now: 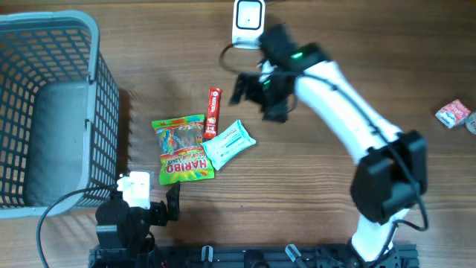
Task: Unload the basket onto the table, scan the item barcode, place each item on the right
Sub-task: 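Grasp the Zappy wipes pack and lift it toward the scanner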
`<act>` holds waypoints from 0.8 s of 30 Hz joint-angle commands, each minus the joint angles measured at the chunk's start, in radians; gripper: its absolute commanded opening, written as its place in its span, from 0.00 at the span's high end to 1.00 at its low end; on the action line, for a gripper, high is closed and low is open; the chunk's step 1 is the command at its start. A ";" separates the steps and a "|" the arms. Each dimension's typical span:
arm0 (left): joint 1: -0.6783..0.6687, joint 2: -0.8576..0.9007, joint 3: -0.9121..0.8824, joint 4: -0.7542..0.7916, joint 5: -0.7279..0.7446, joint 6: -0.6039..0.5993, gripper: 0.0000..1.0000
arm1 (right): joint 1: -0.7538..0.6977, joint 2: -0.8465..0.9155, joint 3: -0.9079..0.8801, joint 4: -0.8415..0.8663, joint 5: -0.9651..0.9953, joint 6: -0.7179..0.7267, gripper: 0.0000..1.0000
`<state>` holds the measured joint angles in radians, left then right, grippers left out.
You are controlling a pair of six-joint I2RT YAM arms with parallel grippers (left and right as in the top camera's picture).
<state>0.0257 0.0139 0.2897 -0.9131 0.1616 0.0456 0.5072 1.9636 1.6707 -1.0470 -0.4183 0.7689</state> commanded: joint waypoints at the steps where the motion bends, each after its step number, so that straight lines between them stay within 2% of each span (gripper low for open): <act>1: 0.005 -0.008 0.001 0.002 -0.003 -0.009 0.00 | 0.103 0.078 -0.011 0.006 0.033 0.298 0.18; 7: 0.005 -0.008 0.001 0.002 -0.002 -0.009 0.00 | 0.157 0.178 -0.011 0.127 0.040 0.581 0.25; 10: 0.005 -0.008 0.001 0.002 -0.002 -0.009 0.00 | 0.154 0.225 -0.011 0.124 0.064 0.642 0.26; 14: 0.005 -0.008 0.001 0.002 -0.002 -0.009 0.00 | 0.163 0.290 -0.011 0.117 0.052 0.674 0.32; 15: 0.005 -0.008 0.001 0.002 -0.002 -0.009 0.00 | 0.163 0.306 -0.011 0.102 0.061 0.675 0.35; 17: 0.005 -0.008 0.001 0.003 -0.002 -0.009 0.00 | 0.159 0.327 -0.011 0.058 0.111 0.707 0.52; 21: 0.005 -0.008 0.001 0.002 -0.002 -0.009 0.00 | 0.156 0.328 -0.011 0.020 0.158 0.703 0.74; 23: 0.005 -0.008 0.001 0.002 -0.002 -0.009 0.00 | 0.156 0.328 -0.011 0.027 0.164 0.669 0.86; 24: 0.005 -0.008 0.001 0.002 -0.002 -0.009 0.00 | 0.158 0.327 -0.010 0.071 0.159 0.579 0.95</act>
<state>0.0257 0.0135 0.2897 -0.9134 0.1616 0.0456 0.6659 2.2196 1.6859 -1.0271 -0.3737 1.4643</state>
